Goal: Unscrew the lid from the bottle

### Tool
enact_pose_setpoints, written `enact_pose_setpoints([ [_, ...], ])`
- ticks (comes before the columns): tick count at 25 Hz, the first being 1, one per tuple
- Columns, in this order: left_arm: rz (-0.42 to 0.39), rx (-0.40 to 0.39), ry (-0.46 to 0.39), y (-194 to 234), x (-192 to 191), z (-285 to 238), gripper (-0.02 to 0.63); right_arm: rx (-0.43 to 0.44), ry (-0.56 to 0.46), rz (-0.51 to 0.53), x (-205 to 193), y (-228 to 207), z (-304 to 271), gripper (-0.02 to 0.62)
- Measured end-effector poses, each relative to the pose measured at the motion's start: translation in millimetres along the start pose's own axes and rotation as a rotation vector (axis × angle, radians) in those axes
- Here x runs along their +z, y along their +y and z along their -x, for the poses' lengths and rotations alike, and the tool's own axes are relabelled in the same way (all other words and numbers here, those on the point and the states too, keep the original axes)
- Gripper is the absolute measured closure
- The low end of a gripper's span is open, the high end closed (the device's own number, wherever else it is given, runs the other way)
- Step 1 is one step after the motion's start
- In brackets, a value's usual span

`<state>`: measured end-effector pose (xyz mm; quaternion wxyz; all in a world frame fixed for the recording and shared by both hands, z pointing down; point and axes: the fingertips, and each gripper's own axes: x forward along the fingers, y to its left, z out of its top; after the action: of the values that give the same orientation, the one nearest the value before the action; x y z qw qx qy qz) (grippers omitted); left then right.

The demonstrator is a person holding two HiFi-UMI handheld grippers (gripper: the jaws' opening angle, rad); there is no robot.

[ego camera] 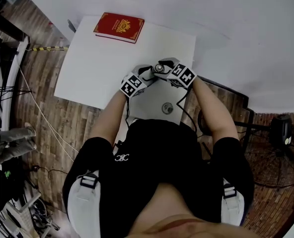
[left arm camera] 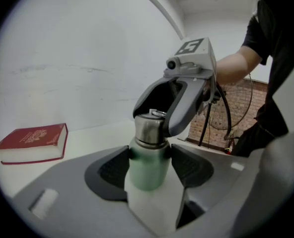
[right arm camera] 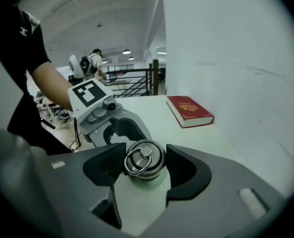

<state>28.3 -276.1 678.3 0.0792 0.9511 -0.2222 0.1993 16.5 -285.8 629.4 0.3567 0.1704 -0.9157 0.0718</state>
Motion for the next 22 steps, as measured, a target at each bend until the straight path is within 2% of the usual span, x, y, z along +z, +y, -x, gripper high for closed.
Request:
enact_pose_setpoints([
  [4,0.004,0.008,0.008,1.8,0.2,0.1,0.290,0.137,0.171,0.228,-5.3,5.6,-2.6,0.341],
  [8,0.007,0.018,0.037,-0.6,1.2,-2.3,0.290,0.196,0.311,0.422,-20.3,7.8,-3.9,0.345],
  [11,0.009,0.029,0.040,0.4,0.6,-1.8,0.290,0.195,0.375,0.533,-25.1,8.3,-4.6,0.347],
  [17,0.006,0.035,0.047,0.4,0.9,-0.8,0.290,0.135,0.458,0.747,-29.5,5.3,-5.3,0.350],
  [19,0.009,0.035,0.050,0.5,0.5,-1.1,0.290,0.116,0.467,0.717,-31.8,4.3,-6.8,0.348],
  [22,0.009,0.031,0.053,-0.7,0.6,-1.6,0.290,0.112,0.416,0.489,-30.0,3.2,-0.4,0.345],
])
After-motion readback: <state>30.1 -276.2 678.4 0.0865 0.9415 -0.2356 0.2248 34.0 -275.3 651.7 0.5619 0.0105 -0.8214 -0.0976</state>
